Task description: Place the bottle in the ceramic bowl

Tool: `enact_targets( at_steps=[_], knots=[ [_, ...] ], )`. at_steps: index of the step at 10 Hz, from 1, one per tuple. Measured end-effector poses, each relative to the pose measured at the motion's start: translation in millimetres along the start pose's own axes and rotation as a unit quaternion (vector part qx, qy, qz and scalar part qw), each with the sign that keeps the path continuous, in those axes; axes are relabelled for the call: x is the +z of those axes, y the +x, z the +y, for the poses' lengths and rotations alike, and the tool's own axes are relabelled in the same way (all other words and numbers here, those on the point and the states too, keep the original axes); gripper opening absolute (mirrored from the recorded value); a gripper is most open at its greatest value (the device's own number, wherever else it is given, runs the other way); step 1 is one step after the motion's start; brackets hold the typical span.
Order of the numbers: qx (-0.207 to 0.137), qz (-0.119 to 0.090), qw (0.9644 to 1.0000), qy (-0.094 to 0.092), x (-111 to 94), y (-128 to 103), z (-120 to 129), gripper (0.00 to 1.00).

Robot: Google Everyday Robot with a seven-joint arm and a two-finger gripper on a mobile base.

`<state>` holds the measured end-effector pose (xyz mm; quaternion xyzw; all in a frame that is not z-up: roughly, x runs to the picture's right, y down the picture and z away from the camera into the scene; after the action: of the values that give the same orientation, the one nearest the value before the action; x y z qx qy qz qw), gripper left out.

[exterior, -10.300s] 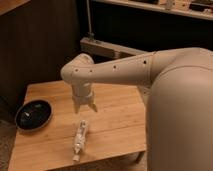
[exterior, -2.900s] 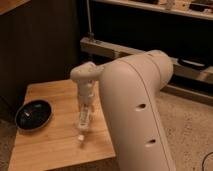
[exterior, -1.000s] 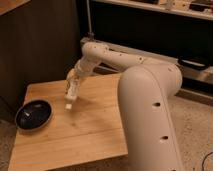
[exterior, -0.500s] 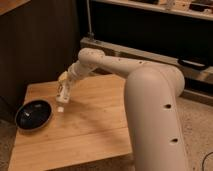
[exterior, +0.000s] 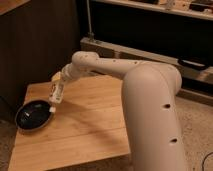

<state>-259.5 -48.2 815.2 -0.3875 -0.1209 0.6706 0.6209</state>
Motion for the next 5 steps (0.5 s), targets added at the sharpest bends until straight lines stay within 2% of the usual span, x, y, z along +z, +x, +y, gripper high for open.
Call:
enact_targets(
  at_steps=[5],
  knots=[
    [-0.01,0.0,0.9998,-0.014,17.6,6.8,22.2,0.0]
  ],
)
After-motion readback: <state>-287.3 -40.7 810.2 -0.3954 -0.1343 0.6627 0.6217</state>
